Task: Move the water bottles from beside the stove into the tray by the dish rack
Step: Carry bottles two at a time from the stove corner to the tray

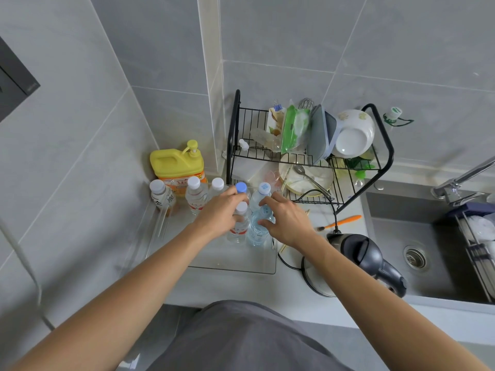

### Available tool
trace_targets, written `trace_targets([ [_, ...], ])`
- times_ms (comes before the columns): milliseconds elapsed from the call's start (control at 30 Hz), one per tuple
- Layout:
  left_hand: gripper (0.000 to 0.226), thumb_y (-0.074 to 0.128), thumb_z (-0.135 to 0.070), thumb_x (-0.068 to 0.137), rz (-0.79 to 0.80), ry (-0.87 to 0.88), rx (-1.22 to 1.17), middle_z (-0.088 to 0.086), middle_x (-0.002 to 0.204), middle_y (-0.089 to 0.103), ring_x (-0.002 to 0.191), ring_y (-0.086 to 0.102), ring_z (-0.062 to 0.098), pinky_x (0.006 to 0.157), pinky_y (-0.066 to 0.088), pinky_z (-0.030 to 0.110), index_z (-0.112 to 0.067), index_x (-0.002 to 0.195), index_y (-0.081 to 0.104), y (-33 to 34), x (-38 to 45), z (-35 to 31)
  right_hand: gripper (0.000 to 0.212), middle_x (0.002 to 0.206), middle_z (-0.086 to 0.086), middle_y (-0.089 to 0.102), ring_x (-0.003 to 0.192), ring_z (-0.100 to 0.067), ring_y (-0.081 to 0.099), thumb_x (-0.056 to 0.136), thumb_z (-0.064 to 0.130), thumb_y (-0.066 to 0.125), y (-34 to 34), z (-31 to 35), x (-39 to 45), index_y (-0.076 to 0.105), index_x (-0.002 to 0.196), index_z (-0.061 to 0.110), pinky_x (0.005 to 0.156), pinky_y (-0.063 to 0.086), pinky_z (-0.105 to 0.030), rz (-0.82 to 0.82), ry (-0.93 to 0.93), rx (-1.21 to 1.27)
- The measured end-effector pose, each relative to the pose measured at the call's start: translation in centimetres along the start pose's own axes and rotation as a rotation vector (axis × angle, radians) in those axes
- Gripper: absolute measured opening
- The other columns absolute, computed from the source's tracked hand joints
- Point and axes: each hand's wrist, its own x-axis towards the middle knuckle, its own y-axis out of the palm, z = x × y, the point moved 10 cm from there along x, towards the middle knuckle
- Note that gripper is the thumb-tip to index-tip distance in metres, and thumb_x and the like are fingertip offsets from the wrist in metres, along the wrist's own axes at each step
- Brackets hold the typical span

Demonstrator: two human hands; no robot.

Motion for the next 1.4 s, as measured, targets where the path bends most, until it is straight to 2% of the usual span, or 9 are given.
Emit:
trace_targets([
  [200, 0.042, 0.085, -0.018, 0.087, -0.037, -0.011, -0.01, -0.008, 0.131, 0.054, 0.099, 0.068, 0.03, 0.079, 0.056, 0.047, -0.023, 0.124, 0.064, -0.2, -0.6, 0.1, 0.042, 0.119, -0.001, 0.058, 0.101, -0.031, 0.065, 0.096, 0.04, 0.075, 0.3, 0.0, -0.1, 0.064, 0.129, 0.017, 0.072, 0.038, -0.033, 0.003, 0.035, -0.015],
  [300, 0.045, 0.082, -0.023, 0.091, -0.068, -0.01, 0.009, -0.006, 0.128, 0.054, 0.089, 0.069, 0.029, 0.071, 0.05, 0.04, -0.025, 0.131, 0.061, -0.3, -1.2, 0.0, 0.042, 0.121, -0.002, 0.058, 0.104, -0.032, 0.065, 0.097, 0.039, 0.075, 0.4, 0.1, -0.2, 0.063, 0.13, 0.017, 0.073, 0.042, -0.034, 0.013, 0.042, -0.022],
  [467, 0.048, 0.076, -0.034, 0.094, -0.077, -0.059, 0.037, -0.006, 0.122, 0.053, 0.088, 0.069, 0.028, 0.071, 0.055, 0.045, -0.029, 0.137, 0.056, -1.0, -2.2, -0.3, 0.043, 0.123, 0.001, 0.057, 0.107, -0.03, 0.064, 0.096, 0.041, 0.075, 0.3, 0.2, -0.3, 0.061, 0.131, 0.02, 0.073, 0.04, -0.033, 0.041, 0.052, -0.012],
  [533, 0.046, 0.073, -0.042, 0.094, -0.134, -0.068, 0.066, -0.007, 0.117, 0.054, 0.09, 0.069, 0.025, 0.065, 0.055, 0.041, -0.028, 0.134, 0.056, -2.0, -2.7, -0.8, 0.045, 0.123, 0.004, 0.059, 0.11, -0.026, 0.064, 0.096, 0.046, 0.073, -0.2, 0.2, -0.5, 0.06, 0.132, 0.023, 0.074, 0.041, -0.032, 0.036, 0.058, 0.01],
  [667, 0.037, 0.065, -0.045, 0.094, -0.359, -0.039, 0.134, -0.006, 0.105, 0.057, 0.096, 0.064, 0.022, 0.056, 0.044, 0.031, -0.023, 0.124, 0.063, -5.0, -3.7, -2.8, 0.045, 0.119, 0.006, 0.061, 0.115, -0.022, 0.061, 0.098, 0.054, 0.066, -2.6, 0.1, -1.3, 0.06, 0.132, 0.025, 0.078, 0.056, -0.038, -0.041, 0.078, 0.05],
  [733, 0.038, 0.061, -0.045, 0.094, -0.41, -0.008, 0.175, -0.004, 0.108, 0.057, 0.101, 0.06, 0.023, 0.061, 0.046, 0.032, -0.02, 0.123, 0.065, -6.1, -3.6, -4.1, 0.043, 0.12, 0.003, 0.061, 0.115, -0.025, 0.059, 0.099, 0.052, 0.063, -4.3, -0.1, -1.9, 0.061, 0.131, 0.023, 0.082, 0.057, -0.043, -0.101, 0.091, 0.035],
  [867, 0.047, 0.056, -0.045, 0.095, -0.446, 0.115, 0.264, 0.001, 0.124, 0.058, 0.111, 0.055, 0.027, 0.086, 0.05, 0.043, -0.021, 0.135, 0.061, -7.9, -2.5, -7.9, 0.048, 0.119, 0.0, 0.058, 0.109, -0.026, 0.053, 0.101, 0.055, 0.054, -8.6, -0.9, -4.1, 0.059, 0.135, 0.021, 0.09, 0.051, -0.045, -0.258, 0.173, -0.04],
  [1067, 0.06, 0.05, -0.051, 0.098, -0.348, 0.338, 0.216, 0.005, 0.157, 0.049, 0.146, 0.042, 0.03, 0.115, 0.037, 0.051, -0.028, 0.154, 0.049, -6.1, 0.2, -16.6, 0.053, 0.142, 0.001, 0.052, 0.129, -0.025, 0.046, 0.1, 0.058, 0.048, -14.0, -5.3, -12.7, 0.053, 0.142, 0.026, 0.1, 0.047, -0.043, -0.448, 0.461, -0.07],
  [1400, 0.07, 0.043, -0.055, 0.095, -0.083, 0.772, 0.226, 0.006, 0.166, 0.042, 0.157, 0.032, 0.028, 0.127, 0.029, 0.053, -0.03, 0.16, 0.044, 4.8, -5.0, -40.1, 0.058, 0.153, -0.001, 0.049, 0.141, -0.025, 0.042, 0.098, 0.054, 0.051, -18.6, -13.4, -39.2, 0.052, 0.147, 0.024, 0.111, 0.045, -0.045, -0.659, 0.967, -0.106],
])
